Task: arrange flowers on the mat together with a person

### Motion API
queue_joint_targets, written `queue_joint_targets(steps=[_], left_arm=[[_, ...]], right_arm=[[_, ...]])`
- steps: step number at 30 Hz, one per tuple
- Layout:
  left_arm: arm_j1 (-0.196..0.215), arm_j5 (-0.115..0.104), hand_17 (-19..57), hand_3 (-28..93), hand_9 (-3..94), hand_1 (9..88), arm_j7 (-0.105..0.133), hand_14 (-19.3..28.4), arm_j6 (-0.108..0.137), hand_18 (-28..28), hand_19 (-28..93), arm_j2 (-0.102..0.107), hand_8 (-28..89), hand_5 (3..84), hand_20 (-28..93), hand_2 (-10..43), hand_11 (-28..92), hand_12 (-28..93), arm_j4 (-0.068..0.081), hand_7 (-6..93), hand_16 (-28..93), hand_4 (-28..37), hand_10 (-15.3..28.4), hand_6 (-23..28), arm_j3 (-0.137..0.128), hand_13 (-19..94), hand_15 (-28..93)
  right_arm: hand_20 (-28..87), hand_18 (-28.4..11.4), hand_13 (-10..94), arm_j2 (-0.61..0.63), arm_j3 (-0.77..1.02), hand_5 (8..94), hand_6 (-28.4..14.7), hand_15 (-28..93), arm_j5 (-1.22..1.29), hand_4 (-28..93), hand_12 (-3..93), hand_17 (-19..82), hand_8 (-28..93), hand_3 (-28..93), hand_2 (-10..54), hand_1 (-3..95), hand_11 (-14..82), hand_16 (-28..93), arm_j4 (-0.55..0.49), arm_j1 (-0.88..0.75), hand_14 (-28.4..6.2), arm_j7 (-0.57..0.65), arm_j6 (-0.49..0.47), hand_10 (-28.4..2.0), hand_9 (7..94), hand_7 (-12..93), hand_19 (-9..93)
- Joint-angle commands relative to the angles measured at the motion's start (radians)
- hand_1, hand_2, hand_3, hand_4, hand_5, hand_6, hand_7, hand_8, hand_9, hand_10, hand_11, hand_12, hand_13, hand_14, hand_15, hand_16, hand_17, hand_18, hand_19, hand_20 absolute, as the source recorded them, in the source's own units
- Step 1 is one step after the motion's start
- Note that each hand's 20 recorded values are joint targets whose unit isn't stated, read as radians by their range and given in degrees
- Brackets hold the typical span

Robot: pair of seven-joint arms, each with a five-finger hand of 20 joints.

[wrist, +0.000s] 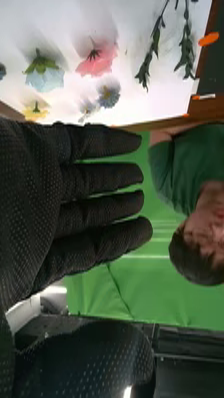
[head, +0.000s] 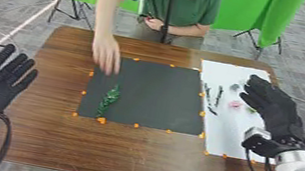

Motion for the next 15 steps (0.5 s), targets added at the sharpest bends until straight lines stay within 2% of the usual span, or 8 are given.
queue_joint_targets(steps=[1,3,6,10,11,13,15], left_arm=[[0.021,0.005,-4.5,71,38.9,29.1,-0.012,16.0,-0.02,15.1,38,-0.005,-9,43.0,14,11.8,21,6,0.01,9.3,-10,-28.3,16.2,7.3,-0.005,29,33],[0.019,0.008,-4.5,71,38.9,29.0,-0.001,15.9,-0.026,15.1,38,-0.007,-9,42.9,14,11.7,21,6,0.006,9.2,-10,-28.3,16.1,7.3,-0.005,29,33],[0.041,0.006,-4.5,71,38.9,29.0,0.008,15.8,-0.032,15.1,38,-0.013,-9,42.9,14,11.7,21,6,-0.008,9.1,-10,-28.3,16.1,7.2,-0.014,29,33],[0.036,-0.005,-4.5,71,38.8,29.0,0.011,15.9,-0.029,15.1,38,-0.006,-9,42.9,14,11.7,21,6,-0.004,9.2,-10,-28.3,16.2,7.2,-0.015,29,33],[0.03,0.002,-4.5,71,38.8,29.0,0.008,15.9,-0.035,15.1,38,-0.003,-9,42.9,14,11.7,21,6,-0.001,9.2,-10,-28.3,16.1,7.2,-0.017,29,33],[0.036,0.017,-4.5,71,38.8,29.1,0.011,15.9,-0.033,15.1,38,-0.005,-9,42.9,14,11.8,21,6,-0.007,9.2,-10,-28.3,16.1,7.2,-0.028,29,33],[0.021,0.012,-4.5,70,38.9,29.3,0.013,15.9,-0.035,15.1,38,-0.001,-9,42.9,14,11.9,21,6,0.002,9.3,-10,-28.3,16.2,7.2,-0.019,29,33]], right_arm=[[6,-10.8,30,0.01,0.018,42.0,-5.3,16,-0.114,-25,7.8,14,-13,80,2.0,19.9,9.2,-2,-0.008,-0.03,-7.2,-0.003,0.021,-11.9,37.2,15,31],[6,-10.8,30,0.016,0.033,42.0,-5.5,16,-0.184,-25,8.2,14,-13,80,2.0,19.9,9.3,-1,-0.011,-0.032,-7.9,0.014,0.041,-12.6,36.8,16,31],[6,-10.7,29,0.028,0.07,41.9,-6.3,17,-0.263,-25,8.9,14,-13,80,1.9,20.0,9.4,0,-0.021,-0.039,-9.8,0.073,0.03,-14.5,35.8,16,32],[6,-11.0,26,0.055,0.12,40.8,-7.3,19,-0.465,-25,9.6,13,-13,79,0.5,20.9,8.7,1,-0.041,-0.077,-13.0,0.139,0.05,-16.4,33.8,15,33],[7,-11.7,26,0.065,0.134,40.7,-7.3,19,-0.532,-25,9.8,12,-13,79,-0.4,21.3,8.7,2,-0.049,-0.092,-13.3,0.17,0.06,-16.6,33.6,15,34],[7,-13.5,26,0.076,0.164,40.5,-7.3,21,-0.667,-25,10.4,11,-12,79,-2.4,22.6,8.8,4,-0.06,-0.117,-13.9,0.235,0.047,-16.7,33.5,15,39],[9,-14.8,26,0.083,0.199,40.4,-7.3,25,-0.759,-24,11.4,11,-12,79,-4.6,24.2,8.8,7,-0.076,-0.153,-14.2,0.297,0.032,-17.1,33.8,15,45]])
